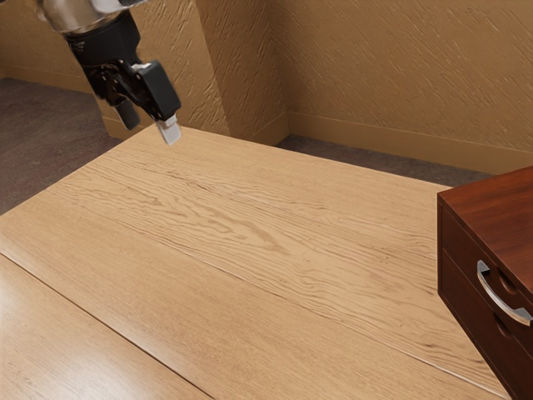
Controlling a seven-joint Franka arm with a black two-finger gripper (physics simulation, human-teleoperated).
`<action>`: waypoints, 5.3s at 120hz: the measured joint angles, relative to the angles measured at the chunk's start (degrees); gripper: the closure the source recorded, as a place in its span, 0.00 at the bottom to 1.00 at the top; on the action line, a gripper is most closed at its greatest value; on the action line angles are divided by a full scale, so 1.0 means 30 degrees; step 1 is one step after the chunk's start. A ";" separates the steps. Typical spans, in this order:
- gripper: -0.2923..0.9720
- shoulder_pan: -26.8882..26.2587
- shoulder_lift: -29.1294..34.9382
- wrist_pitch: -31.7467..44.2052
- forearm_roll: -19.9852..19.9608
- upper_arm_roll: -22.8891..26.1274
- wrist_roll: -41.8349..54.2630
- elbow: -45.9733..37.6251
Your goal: Pull the drawer handle with one arm to open the drawer
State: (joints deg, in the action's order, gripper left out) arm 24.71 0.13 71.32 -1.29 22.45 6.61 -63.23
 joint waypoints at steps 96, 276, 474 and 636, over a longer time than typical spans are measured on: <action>0.23 -0.4819 0.7620 0.9038 -0.0858 -0.5088 -0.0032 -1.6004; 0.23 -0.3167 0.5822 2.0037 -1.1531 0.5302 -1.6618 -1.8025; 0.23 -0.0028 0.1531 2.6148 -1.0395 0.9915 -1.7811 -1.7343; 0.23 -0.0502 -0.0086 2.7289 -0.9668 0.9825 -1.7879 -1.7594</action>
State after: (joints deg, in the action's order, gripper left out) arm 23.21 -0.13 153.18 -30.29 51.93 -47.03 -116.01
